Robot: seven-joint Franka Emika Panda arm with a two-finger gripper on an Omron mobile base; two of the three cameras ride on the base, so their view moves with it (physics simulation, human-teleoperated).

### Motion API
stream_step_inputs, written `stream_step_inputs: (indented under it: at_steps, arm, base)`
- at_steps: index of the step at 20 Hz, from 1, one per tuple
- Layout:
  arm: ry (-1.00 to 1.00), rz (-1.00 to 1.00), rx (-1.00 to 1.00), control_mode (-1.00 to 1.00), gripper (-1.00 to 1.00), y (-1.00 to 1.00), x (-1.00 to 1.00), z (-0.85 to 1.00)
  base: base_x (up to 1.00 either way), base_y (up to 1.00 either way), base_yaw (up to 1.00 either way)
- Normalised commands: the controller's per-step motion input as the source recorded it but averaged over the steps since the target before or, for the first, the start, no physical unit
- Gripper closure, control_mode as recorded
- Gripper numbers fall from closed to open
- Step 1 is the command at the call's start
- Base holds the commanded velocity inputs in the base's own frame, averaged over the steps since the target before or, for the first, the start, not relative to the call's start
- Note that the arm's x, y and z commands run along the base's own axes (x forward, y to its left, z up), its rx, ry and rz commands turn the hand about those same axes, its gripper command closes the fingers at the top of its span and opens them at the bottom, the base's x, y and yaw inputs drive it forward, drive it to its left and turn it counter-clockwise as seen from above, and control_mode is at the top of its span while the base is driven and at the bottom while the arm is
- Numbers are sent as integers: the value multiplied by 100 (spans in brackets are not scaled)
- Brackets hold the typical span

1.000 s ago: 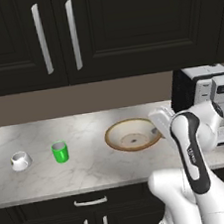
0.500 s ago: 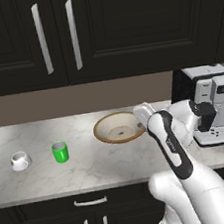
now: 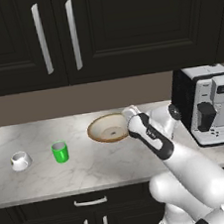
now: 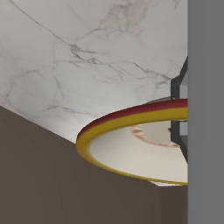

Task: Clear the mugs and bowl far away from the sink.

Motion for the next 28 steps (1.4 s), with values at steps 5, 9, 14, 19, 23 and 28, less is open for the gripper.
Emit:
stream_step_inputs:
  at_steps: [5, 9, 14, 19, 23, 28]
  arm:
    - [0, 0, 0, -100, 100, 4, 21, -64]
    - [0, 0, 0, -100, 100, 0, 10, -67]
    - [0, 0, 0, -100, 100, 0, 11, -65]
    - [0, 0, 0, -100, -100, 2, 12, -63]
    - [0, 0, 0, -100, -100, 8, 12, -52]
    - [0, 0, 0, -100, -100, 2, 17, -48]
  base:
    - [0, 0, 0]
    - [0, 0, 0]
    - [0, 0, 0]
    - [0, 0, 0]
    - [0, 0, 0]
    - [0, 0, 0]
